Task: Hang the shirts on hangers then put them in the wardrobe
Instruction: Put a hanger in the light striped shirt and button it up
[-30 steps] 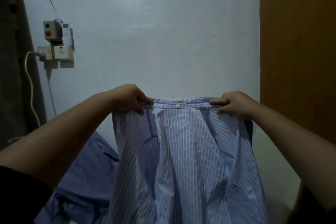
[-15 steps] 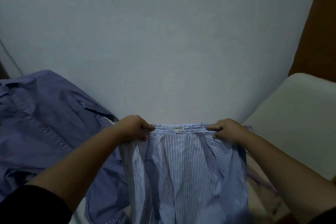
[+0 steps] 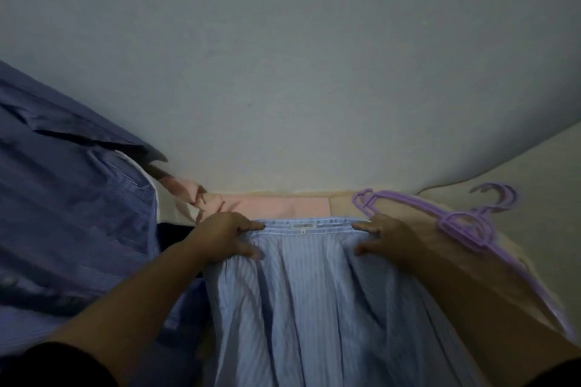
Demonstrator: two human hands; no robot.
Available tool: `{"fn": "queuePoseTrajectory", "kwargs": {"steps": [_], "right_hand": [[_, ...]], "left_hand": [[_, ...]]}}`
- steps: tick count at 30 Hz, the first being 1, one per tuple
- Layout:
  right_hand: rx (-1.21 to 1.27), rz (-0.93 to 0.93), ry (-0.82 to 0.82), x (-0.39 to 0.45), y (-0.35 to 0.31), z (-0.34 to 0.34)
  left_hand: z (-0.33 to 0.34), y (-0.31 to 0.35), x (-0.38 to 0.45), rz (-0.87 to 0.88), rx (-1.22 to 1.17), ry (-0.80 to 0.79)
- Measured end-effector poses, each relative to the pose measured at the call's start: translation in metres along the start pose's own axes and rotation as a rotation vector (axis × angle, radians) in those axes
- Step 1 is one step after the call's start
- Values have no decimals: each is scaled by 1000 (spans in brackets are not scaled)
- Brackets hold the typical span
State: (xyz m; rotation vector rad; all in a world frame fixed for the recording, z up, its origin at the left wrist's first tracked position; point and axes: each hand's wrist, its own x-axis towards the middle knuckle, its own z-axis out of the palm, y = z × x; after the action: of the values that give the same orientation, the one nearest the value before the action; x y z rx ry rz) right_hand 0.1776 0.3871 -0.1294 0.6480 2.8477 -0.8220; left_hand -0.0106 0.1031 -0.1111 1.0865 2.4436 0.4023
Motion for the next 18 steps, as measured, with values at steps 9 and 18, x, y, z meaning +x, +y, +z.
{"fn": "queuePoseTrajectory", "kwargs": {"steps": [9, 18], "right_hand": [[-66, -58, 24, 36, 34, 38], [-81, -83, 189, -5, 35, 20]], "left_hand": [[53, -36, 40, -3, -50, 24], [42, 0, 20, 17, -57, 159]]}}
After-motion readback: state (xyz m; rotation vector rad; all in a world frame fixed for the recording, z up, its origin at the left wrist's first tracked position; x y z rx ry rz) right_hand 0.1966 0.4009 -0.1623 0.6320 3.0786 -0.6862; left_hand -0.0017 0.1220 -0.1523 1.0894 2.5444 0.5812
